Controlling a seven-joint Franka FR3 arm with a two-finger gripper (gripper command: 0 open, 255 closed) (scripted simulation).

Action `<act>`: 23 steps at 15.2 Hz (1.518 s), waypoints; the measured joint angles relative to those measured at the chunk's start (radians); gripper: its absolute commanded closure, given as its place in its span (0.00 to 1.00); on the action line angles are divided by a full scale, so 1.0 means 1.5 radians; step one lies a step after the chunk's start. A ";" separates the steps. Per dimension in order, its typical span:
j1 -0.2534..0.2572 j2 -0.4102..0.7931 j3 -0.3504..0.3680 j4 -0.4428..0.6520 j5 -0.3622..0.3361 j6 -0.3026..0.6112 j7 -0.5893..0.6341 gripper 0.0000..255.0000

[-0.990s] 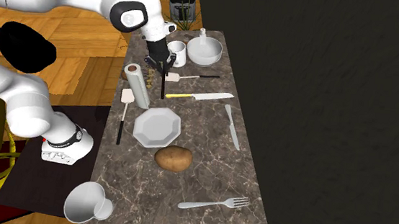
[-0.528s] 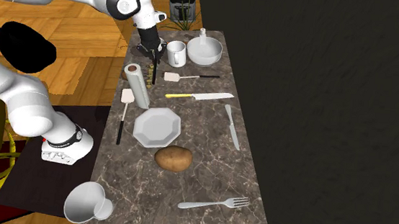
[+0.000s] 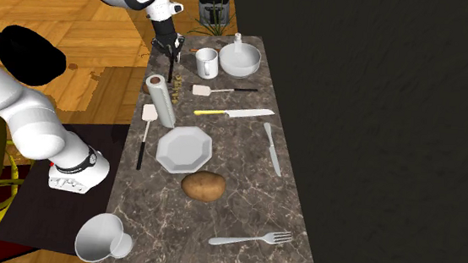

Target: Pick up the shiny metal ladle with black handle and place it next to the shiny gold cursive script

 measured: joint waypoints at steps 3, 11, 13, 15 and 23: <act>0.022 0.029 0.028 0.041 -0.004 -0.020 0.050 1.00; 0.072 0.123 0.077 0.142 -0.031 -0.049 0.159 1.00; 0.074 0.129 0.078 0.131 -0.034 -0.033 0.166 1.00; 0.074 0.135 0.077 0.121 -0.038 -0.017 0.169 1.00; 0.076 0.168 0.075 0.085 -0.058 0.047 0.189 1.00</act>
